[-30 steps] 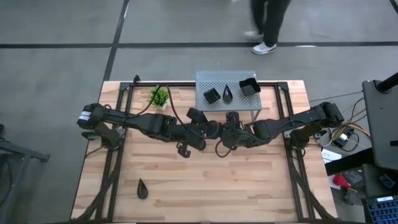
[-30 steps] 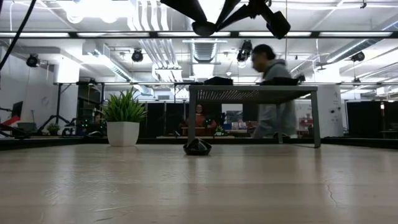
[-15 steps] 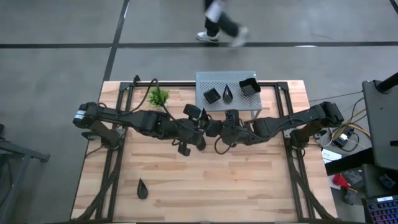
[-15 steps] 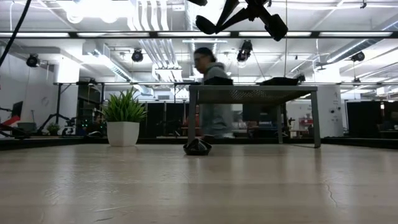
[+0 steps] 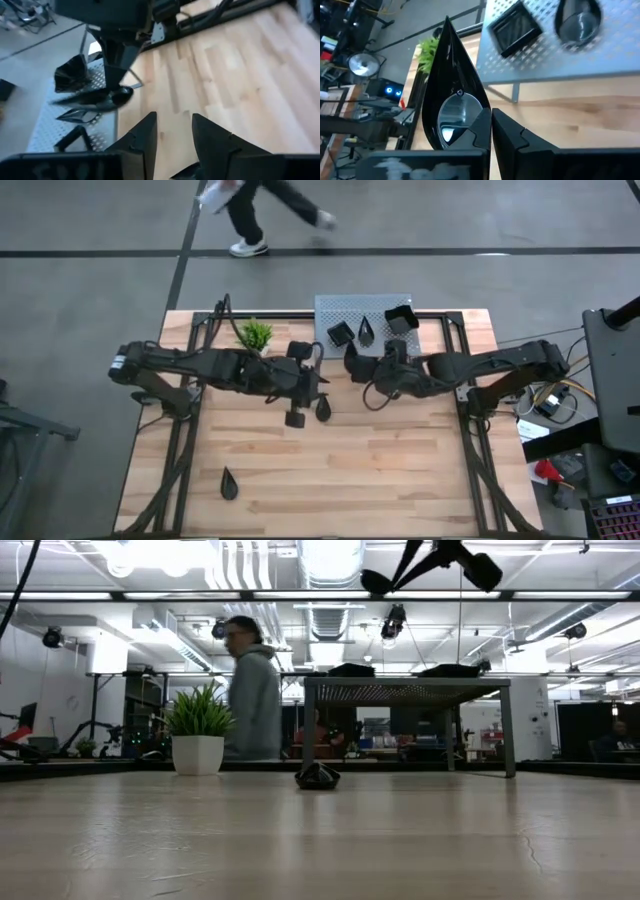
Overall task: Pick & Place Mini shaped plates
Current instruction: Stack the black drop-shaped plate on top of the black drop-shaped plate on the shelf
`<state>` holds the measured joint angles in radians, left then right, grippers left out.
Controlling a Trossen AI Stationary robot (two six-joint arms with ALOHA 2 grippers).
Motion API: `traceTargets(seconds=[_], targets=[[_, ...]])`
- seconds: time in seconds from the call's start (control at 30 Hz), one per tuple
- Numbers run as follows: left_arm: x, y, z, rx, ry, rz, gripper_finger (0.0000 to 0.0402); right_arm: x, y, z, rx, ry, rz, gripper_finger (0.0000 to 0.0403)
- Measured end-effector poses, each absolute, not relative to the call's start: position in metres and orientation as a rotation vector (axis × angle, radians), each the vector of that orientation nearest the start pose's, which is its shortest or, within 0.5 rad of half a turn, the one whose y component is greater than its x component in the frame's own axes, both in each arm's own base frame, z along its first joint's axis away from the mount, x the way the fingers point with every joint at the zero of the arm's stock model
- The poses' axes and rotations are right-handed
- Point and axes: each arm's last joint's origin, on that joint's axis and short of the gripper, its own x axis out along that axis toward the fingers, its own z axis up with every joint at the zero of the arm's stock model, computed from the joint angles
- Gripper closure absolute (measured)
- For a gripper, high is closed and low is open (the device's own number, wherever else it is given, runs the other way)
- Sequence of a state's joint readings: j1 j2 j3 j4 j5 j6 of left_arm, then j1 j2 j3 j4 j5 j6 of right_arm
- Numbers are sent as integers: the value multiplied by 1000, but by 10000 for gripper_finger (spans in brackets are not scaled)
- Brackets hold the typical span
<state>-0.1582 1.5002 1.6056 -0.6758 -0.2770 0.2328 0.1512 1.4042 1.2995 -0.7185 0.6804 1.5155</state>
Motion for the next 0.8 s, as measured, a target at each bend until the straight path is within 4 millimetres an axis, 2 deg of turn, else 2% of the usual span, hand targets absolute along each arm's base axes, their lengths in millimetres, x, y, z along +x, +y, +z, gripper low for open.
traceTargets(seconds=[0.33,0.57,0.8], targets=[[319,-39,408,155,483,-31,282,256,-6,345,1047,290,-1012,394],[322,-39,409,65,419,-94,282,253,-35,343,1030,372,-1040,394],[316,-38,397,-22,342,-131,282,250,-59,341,1029,420,-1053,394]])
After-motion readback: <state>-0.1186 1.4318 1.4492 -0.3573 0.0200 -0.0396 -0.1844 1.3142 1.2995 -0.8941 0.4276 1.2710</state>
